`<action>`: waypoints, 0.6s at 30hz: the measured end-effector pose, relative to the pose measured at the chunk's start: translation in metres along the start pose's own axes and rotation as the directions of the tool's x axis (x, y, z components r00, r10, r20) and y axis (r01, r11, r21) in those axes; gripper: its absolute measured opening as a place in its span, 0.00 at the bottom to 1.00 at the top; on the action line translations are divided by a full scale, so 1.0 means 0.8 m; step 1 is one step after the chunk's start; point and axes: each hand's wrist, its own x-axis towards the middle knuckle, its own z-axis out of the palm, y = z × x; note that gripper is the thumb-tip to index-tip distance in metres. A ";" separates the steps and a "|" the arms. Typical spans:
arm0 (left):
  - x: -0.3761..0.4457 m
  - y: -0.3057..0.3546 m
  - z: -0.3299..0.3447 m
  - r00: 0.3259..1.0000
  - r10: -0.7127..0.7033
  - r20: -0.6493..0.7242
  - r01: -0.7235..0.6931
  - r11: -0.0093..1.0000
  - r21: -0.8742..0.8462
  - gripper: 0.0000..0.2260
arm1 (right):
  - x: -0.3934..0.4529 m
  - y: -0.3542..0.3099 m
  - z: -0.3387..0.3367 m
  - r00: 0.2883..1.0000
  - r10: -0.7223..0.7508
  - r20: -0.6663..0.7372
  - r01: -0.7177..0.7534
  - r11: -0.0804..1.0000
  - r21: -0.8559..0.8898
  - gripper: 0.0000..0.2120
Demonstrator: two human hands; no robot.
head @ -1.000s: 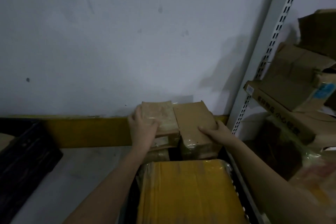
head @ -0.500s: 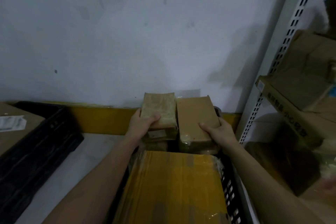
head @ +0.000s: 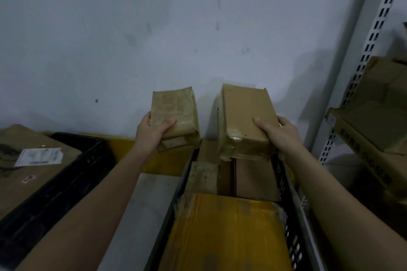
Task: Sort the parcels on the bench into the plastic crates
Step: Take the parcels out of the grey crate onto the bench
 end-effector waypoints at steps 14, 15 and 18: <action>0.083 -0.074 -0.213 0.991 -0.128 -0.048 0.131 0.989 0.062 0.28 | -0.030 -0.042 0.246 0.983 -0.023 0.182 0.057 0.981 -0.187 0.31; 0.092 -0.085 -0.228 0.989 -0.141 -0.044 0.144 0.987 0.072 0.26 | -0.032 -0.039 0.268 0.984 -0.010 0.180 0.046 0.979 -0.197 0.32; 0.114 -0.126 -0.268 0.985 -0.169 -0.016 0.170 0.981 0.098 0.28 | -0.036 -0.030 0.331 0.980 0.033 0.198 0.028 0.954 -0.297 0.34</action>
